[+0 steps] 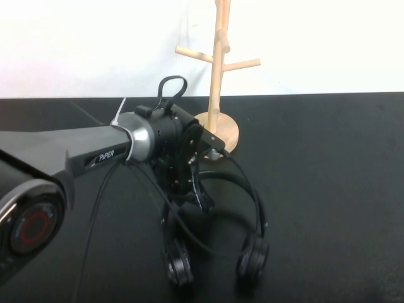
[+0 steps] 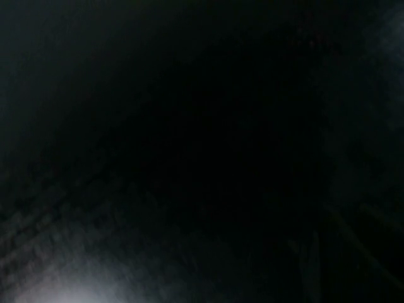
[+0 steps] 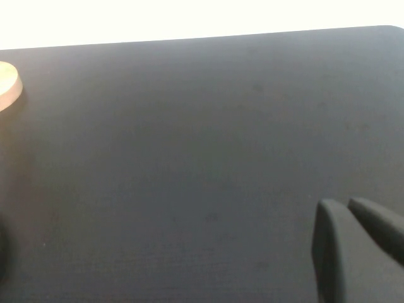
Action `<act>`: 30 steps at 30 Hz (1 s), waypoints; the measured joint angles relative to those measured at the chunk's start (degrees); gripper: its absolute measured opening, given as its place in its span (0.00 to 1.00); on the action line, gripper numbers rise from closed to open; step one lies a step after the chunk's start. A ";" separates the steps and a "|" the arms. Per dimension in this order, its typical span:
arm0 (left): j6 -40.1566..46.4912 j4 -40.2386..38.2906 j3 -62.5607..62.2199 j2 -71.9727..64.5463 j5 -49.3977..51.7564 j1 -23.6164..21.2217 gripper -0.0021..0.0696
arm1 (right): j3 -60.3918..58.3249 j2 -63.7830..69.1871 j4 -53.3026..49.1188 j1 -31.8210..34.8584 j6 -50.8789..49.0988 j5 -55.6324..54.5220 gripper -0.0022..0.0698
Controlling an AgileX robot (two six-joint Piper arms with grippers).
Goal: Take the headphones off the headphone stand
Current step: Place the headphones on the table
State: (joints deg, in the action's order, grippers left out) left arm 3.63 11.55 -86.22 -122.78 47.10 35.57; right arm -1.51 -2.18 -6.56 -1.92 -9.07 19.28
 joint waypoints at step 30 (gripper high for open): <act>-1.90 -0.35 4.17 14.48 -5.92 -1.08 0.37 | 0.00 0.00 0.00 0.00 0.00 0.00 0.02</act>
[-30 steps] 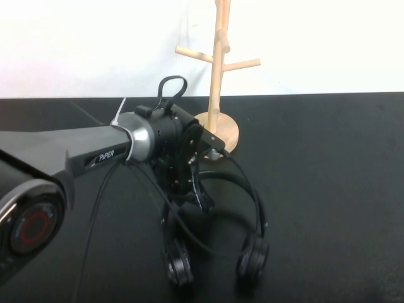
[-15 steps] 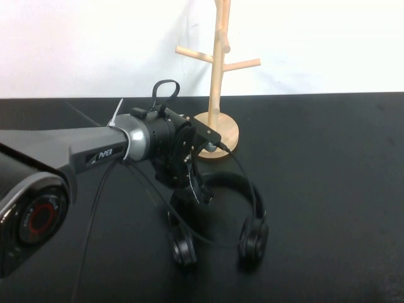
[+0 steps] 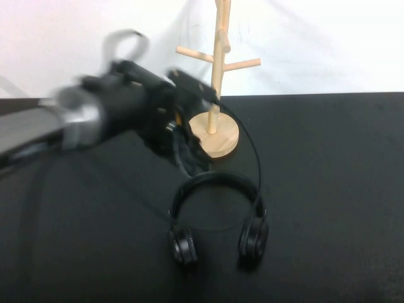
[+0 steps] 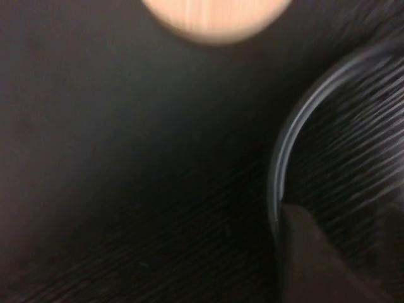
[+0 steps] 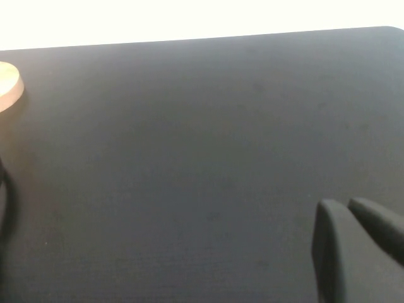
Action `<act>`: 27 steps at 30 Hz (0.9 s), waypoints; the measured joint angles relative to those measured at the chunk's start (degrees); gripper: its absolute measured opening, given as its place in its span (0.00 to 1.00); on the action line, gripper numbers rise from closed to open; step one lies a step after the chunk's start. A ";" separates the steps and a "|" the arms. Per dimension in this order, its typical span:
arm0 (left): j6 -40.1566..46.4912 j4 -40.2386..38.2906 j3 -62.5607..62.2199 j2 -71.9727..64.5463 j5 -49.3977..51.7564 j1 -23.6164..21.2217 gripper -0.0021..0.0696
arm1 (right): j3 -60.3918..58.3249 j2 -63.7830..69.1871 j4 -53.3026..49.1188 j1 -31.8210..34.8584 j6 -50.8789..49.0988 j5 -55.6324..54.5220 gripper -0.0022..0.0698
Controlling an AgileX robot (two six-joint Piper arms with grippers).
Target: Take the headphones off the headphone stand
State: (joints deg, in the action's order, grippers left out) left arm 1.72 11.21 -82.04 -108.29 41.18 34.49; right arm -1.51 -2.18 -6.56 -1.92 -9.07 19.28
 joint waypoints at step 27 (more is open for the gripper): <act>-9.83 0.15 41.14 53.14 -2.02 -4.72 0.03 | 0.00 0.00 0.00 0.00 0.00 0.00 0.02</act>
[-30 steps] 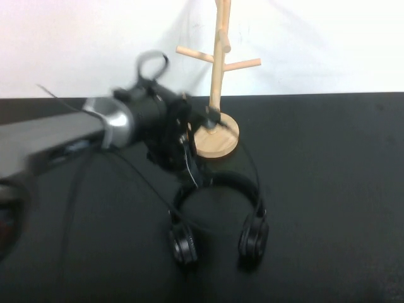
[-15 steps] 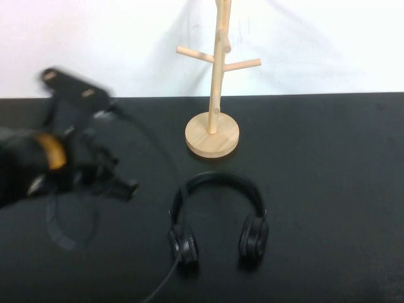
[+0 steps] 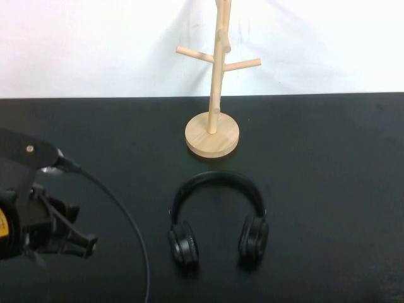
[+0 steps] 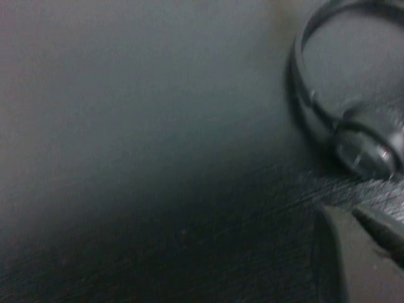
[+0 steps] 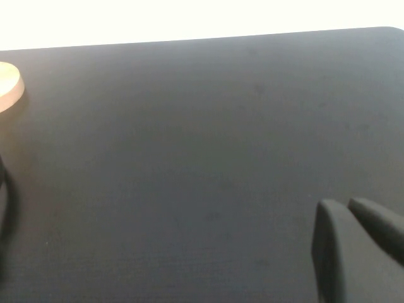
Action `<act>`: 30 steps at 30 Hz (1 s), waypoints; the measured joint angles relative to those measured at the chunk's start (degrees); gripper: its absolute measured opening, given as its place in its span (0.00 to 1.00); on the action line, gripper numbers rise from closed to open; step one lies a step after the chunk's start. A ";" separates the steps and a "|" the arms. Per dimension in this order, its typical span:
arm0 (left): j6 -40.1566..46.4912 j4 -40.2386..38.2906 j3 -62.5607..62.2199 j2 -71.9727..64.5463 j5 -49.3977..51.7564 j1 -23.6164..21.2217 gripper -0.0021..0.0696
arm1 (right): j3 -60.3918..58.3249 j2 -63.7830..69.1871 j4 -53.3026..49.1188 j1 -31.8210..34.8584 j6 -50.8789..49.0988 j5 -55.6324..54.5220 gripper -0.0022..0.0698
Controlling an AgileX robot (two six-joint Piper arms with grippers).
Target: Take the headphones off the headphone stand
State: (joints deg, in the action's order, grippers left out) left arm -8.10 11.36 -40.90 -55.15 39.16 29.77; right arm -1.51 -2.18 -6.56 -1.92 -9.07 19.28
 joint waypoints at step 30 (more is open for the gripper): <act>9.92 -12.45 42.35 55.64 -36.67 -26.27 0.03 | 0.00 0.00 0.00 0.00 0.00 0.00 0.02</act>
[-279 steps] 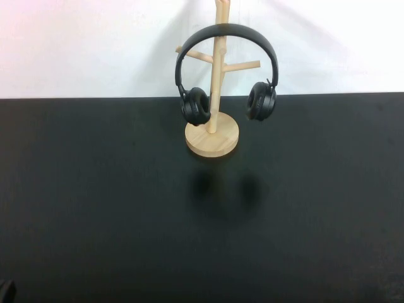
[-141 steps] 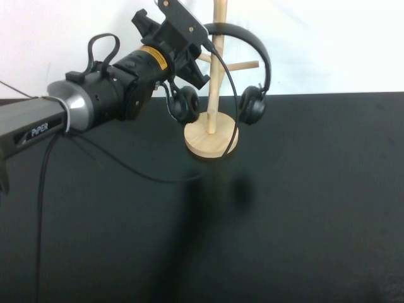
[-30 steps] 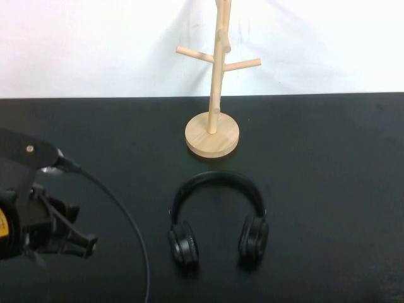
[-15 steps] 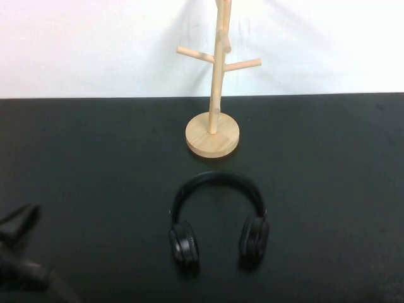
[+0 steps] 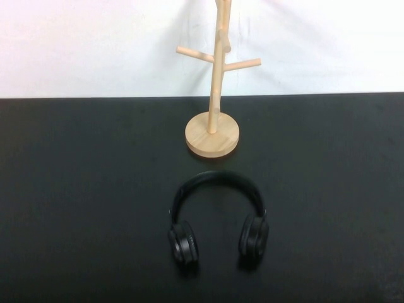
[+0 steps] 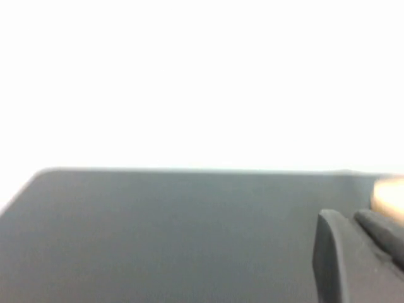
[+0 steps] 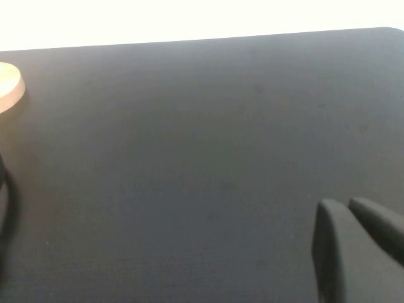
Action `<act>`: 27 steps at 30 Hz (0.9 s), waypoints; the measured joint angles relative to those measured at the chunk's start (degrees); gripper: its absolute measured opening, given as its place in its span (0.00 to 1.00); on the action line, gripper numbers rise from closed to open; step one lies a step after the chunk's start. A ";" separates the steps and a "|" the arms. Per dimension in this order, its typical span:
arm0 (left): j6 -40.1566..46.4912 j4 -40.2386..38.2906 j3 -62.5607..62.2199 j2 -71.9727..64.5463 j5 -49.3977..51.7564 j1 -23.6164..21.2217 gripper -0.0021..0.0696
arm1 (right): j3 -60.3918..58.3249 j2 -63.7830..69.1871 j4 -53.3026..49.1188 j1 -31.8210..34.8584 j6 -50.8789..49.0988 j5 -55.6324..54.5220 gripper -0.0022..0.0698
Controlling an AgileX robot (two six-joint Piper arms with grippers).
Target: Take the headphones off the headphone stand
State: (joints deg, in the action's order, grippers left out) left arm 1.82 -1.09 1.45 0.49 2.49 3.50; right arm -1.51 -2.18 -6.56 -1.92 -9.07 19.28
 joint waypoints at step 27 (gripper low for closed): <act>-0.43 -0.16 -0.10 0.17 18.26 0.60 0.02 | 0.00 0.00 0.00 0.00 0.00 0.00 0.02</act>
State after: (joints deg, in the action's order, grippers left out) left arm 1.39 -1.25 1.34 0.66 20.74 4.10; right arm -1.51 -2.18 -6.56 -1.92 -9.07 19.28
